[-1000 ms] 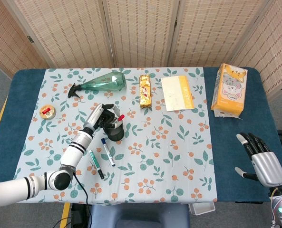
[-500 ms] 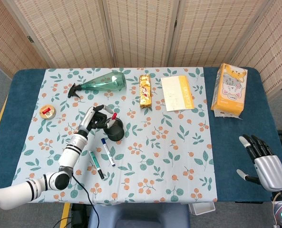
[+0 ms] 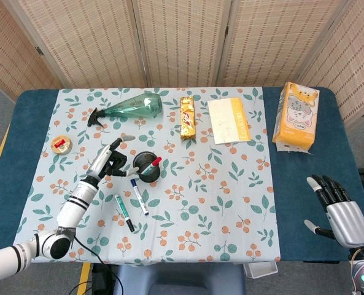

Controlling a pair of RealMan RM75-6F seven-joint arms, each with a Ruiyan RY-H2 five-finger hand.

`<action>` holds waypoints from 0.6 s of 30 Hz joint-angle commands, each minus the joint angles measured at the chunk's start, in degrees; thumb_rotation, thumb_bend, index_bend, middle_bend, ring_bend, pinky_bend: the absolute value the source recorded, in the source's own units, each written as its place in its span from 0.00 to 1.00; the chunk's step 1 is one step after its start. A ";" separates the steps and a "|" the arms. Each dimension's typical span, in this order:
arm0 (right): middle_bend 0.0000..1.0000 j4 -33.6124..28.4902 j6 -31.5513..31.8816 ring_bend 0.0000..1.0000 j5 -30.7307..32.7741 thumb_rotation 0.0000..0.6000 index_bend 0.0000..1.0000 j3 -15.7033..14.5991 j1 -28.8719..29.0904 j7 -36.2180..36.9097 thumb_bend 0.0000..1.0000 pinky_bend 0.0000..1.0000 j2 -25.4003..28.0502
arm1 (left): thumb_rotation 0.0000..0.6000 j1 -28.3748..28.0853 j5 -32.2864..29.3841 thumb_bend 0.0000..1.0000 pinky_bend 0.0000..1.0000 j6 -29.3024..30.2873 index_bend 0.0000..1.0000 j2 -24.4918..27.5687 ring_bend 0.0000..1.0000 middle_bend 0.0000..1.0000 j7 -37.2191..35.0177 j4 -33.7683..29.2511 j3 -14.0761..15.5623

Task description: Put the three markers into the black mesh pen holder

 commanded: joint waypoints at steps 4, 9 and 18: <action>0.04 -0.29 -0.42 0.05 -0.31 1.00 0.02 -0.13 0.17 -1.17 0.16 0.11 -0.37 | 1.00 9.93 13.13 0.25 0.94 7.24 0.23 16.90 0.93 0.94 7.59 -18.64 11.47; 0.04 -0.39 -0.82 0.05 -0.10 1.00 0.02 -0.09 0.27 -1.88 0.16 0.11 -0.59 | 1.00 12.89 21.35 0.25 0.94 8.40 0.27 20.97 0.94 0.94 10.66 -19.08 17.50; 0.04 -0.77 -2.70 0.05 -0.38 1.00 0.02 -0.59 1.02 -2.75 0.16 0.11 -0.74 | 1.00 13.40 36.33 0.25 0.94 12.17 0.35 12.98 0.94 0.94 28.04 -6.26 21.87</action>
